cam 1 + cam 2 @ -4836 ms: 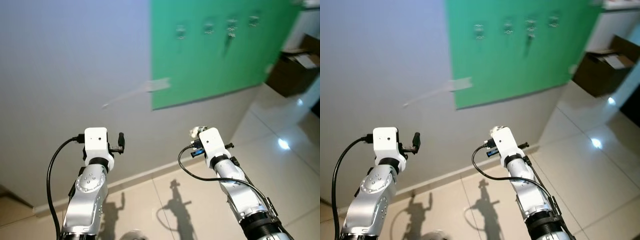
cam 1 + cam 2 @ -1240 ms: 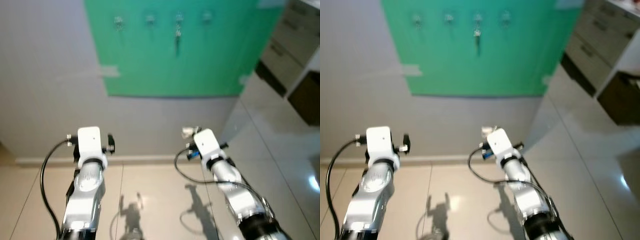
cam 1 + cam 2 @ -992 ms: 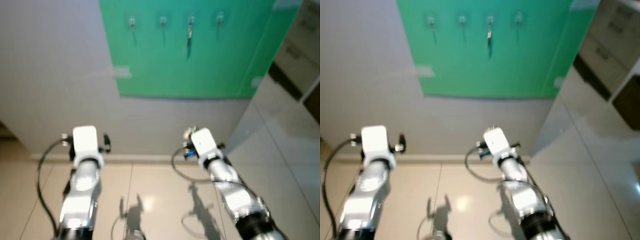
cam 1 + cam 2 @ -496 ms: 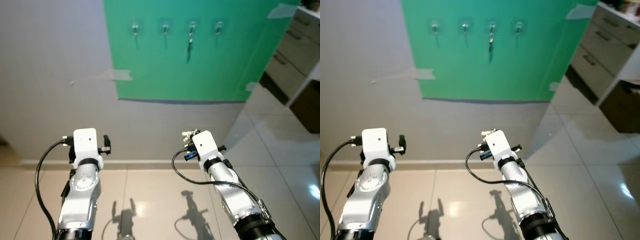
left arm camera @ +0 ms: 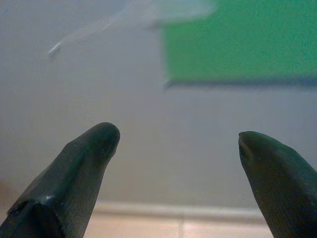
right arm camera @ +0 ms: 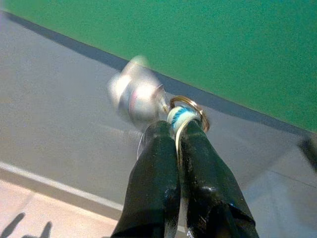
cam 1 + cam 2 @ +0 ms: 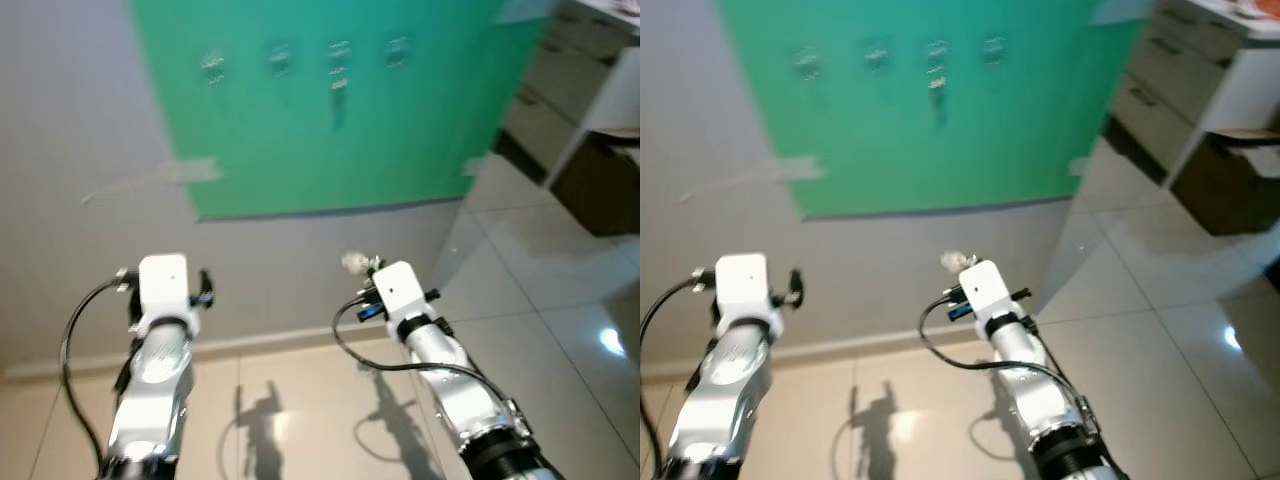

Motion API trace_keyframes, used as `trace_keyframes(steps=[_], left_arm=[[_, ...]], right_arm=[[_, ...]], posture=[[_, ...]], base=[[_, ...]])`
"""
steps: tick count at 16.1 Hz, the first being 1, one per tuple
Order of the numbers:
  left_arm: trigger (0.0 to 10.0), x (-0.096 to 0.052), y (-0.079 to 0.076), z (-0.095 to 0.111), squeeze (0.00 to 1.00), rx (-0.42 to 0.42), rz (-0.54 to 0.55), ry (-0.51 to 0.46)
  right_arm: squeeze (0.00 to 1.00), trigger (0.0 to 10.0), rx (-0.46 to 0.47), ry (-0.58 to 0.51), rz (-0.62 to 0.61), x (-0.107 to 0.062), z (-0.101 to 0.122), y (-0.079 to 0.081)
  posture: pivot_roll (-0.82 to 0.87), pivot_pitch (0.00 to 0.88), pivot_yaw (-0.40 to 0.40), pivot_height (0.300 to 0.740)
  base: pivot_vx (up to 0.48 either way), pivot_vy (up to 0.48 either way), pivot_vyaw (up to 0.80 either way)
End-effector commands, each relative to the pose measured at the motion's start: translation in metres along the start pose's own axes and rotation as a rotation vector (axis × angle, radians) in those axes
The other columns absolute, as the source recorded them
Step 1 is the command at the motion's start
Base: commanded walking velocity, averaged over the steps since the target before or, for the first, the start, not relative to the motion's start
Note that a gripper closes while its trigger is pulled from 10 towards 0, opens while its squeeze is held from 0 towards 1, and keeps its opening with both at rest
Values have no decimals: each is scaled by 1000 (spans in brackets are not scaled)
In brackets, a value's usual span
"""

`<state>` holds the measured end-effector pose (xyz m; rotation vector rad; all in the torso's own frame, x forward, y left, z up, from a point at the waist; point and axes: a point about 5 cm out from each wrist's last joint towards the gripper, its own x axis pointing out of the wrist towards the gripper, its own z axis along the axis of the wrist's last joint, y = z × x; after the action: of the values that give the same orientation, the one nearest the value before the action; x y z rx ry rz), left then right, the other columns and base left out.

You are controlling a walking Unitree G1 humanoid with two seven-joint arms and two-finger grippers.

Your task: Hang keys on a hook

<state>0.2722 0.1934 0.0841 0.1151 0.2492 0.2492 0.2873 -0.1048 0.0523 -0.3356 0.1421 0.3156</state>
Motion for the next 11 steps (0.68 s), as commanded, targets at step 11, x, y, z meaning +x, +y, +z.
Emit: trace_keyframes(steps=[11], left_arm=[[10000, 5, -9, 1, 0, 5, -32, 10]], right_arm=[[0, 0, 15, 9, 2, 5, -1, -6]], posture=[[-36, 0, 2, 740]], base=[[455, 0, 0]])
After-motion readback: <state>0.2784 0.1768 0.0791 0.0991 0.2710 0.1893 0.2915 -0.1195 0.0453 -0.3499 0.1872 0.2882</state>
